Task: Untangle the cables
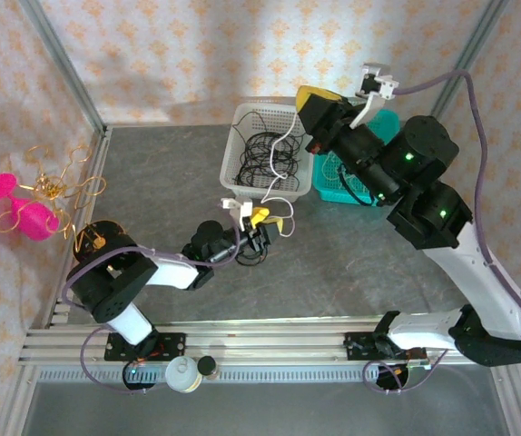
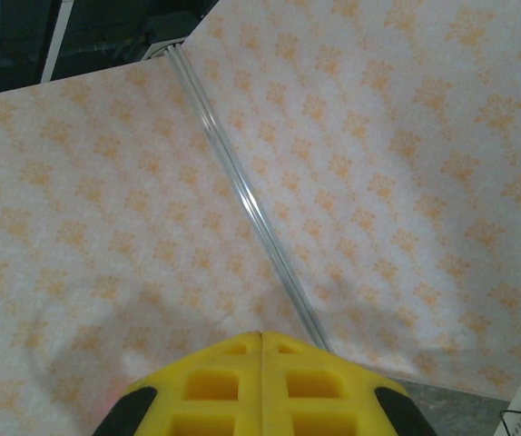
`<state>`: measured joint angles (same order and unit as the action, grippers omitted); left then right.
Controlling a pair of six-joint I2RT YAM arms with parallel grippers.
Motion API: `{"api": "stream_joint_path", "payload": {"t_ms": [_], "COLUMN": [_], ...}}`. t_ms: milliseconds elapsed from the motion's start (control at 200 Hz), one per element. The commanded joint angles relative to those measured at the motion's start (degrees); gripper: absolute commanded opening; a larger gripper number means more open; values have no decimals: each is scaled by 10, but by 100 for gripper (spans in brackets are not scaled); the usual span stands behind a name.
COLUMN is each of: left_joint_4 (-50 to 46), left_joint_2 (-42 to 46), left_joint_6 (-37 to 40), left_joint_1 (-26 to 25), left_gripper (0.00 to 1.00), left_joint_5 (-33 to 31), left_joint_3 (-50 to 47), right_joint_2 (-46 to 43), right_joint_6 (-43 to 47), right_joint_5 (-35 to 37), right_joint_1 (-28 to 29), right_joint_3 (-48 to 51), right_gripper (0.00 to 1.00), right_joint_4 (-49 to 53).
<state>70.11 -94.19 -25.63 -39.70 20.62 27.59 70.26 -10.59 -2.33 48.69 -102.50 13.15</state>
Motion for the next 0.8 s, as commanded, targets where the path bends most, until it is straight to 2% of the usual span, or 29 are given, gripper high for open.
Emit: {"api": "stream_joint_path", "payload": {"t_ms": [0, 40, 255, 350, 440, 561, 796], "left_joint_4": [50, 55, 49, 42, 23, -16, -147], "left_joint_2": [-13, -17, -13, -6, 10, 45, 113], "left_joint_6": [-11, -12, -9, -8, -5, 8, 42], "left_joint_1": [1, -1, 0, 0, 0, -11, -39], "left_gripper": [67, 64, 20, 9, 0, 0, 0], "left_joint_5": [14, 14, -2, -1, 27, 52, 51], "left_joint_3": [10, 9, 4, -4, -16, -47, -74], "right_joint_2": [2, 8, 28, 39, 58, 85, 116], "right_joint_6": [15, 16, 25, 45, 67, 95, 81], "right_joint_5": [18, 17, 21, 41, 56, 70, 24], "right_joint_1": [-5, -4, -9, -19, -38, -71, -163], "right_joint_3": [-31, -38, -59, -82, -120, -172, -215], "right_gripper": [0, 0, 0, 0, 0, 0, 0], "right_joint_4": [-32, -32, -30, -25, -9, 9, 5]}}
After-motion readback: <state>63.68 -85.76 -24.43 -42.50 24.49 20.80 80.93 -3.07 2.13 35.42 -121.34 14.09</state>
